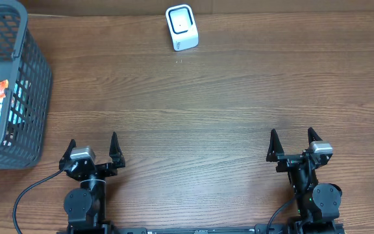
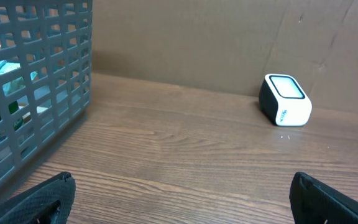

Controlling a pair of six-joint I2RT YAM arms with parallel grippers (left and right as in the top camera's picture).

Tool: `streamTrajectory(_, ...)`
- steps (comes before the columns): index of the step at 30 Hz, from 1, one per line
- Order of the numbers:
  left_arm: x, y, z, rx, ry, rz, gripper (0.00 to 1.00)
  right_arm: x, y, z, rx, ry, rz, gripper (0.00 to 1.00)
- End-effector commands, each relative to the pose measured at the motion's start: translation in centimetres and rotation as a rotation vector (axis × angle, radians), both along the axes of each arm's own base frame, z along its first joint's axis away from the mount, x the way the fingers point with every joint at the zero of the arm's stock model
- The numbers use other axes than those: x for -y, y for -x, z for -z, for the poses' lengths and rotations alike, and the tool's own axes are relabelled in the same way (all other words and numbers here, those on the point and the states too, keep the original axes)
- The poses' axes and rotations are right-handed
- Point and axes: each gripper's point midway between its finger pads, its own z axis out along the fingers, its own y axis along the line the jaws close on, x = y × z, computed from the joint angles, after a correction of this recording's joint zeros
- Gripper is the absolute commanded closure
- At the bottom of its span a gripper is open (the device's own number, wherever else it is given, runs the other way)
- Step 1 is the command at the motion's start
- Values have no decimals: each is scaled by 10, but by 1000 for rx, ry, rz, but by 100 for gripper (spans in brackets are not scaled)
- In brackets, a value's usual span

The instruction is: Scan the item barcode

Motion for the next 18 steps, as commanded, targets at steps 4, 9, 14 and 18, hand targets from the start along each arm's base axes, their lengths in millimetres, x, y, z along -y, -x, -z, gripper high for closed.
streamTrajectory(4, 3, 0, -1, 9, 23, 11, 1, 1, 0, 2, 2, 4, 3, 0)
streamTrajectory(9, 12, -1, -1, 8, 27, 68, 0, 1, 0, 2, 2, 4, 3, 0)
streamTrajectory(14, 20, -1, -2, 11, 30, 114, 0, 1, 0, 2, 2, 4, 3, 0)
streamTrajectory(18, 20, -1, -2, 12, 29, 114, 0, 1, 0, 2, 2, 3, 3, 0)
